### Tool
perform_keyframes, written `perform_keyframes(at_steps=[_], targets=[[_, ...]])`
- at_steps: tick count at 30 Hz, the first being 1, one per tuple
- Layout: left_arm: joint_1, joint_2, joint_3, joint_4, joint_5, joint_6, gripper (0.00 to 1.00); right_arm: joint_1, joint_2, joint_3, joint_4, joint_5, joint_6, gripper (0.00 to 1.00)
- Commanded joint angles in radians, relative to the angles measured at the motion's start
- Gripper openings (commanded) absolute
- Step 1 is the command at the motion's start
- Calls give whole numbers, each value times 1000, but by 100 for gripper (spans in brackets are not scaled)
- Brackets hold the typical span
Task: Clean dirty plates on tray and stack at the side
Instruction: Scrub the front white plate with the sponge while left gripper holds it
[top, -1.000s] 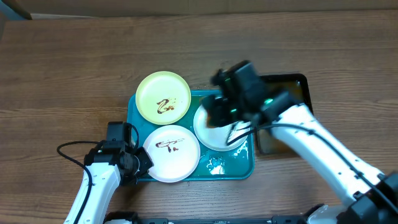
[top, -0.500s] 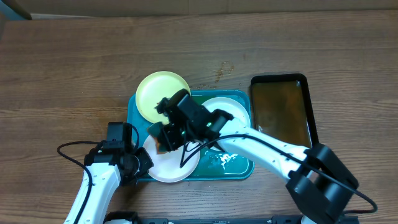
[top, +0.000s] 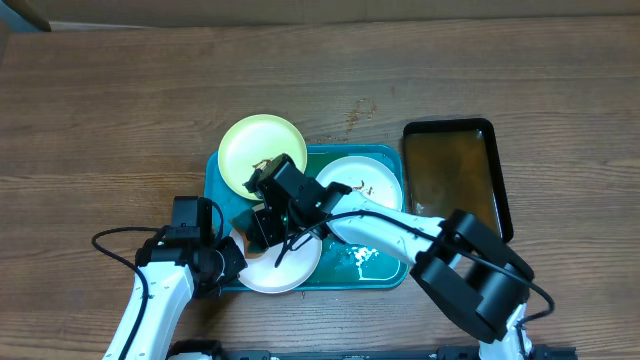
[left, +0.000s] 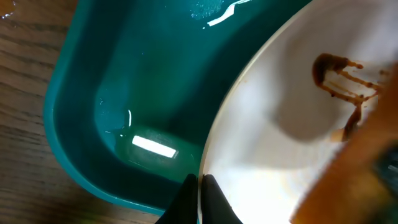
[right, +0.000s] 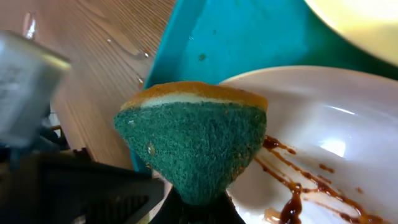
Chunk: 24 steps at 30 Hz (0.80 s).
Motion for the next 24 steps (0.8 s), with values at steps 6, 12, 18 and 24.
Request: perform_keyframes(at_steps=[6, 12, 18, 24], targets=[[-2, 3, -11, -3, -14, 28, 4, 10, 35, 12, 58, -36, 5, 4], [-2, 3, -11, -3, -14, 28, 4, 21, 53, 12, 97, -36, 6, 4], [-2, 3, -11, -4, -14, 28, 4, 25, 53, 12, 111, 12, 14, 4], [-2, 3, -11, -6, -14, 28, 4, 25, 53, 12, 103, 72, 44, 4]])
